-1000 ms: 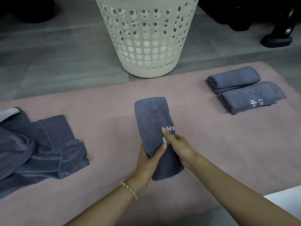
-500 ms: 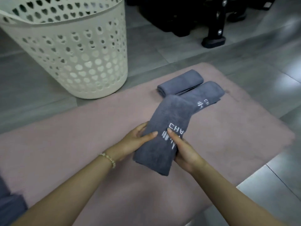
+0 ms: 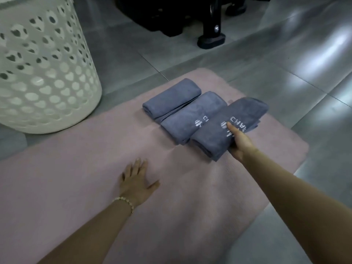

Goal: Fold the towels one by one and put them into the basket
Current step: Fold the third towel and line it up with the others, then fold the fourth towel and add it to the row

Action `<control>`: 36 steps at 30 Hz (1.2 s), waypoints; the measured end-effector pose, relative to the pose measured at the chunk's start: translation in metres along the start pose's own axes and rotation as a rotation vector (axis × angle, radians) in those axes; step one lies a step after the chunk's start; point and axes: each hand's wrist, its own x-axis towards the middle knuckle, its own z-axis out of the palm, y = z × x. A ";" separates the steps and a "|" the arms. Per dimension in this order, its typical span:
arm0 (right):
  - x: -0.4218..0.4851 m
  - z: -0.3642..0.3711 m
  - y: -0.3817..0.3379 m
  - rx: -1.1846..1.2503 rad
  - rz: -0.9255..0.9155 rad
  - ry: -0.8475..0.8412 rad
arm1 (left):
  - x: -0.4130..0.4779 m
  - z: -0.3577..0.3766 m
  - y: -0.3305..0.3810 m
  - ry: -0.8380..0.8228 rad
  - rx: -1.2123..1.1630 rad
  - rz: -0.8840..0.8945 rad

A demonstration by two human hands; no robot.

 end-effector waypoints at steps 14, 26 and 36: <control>0.022 -0.019 0.061 -0.191 -0.011 0.308 | -0.001 -0.013 -0.003 -0.087 -0.006 0.036; -0.060 0.033 0.067 -0.987 -0.514 0.247 | -0.042 -0.051 -0.062 -0.006 -0.457 0.068; -0.218 0.167 0.246 -1.442 -0.436 -0.710 | -0.244 -0.041 -0.238 0.069 -0.266 -0.282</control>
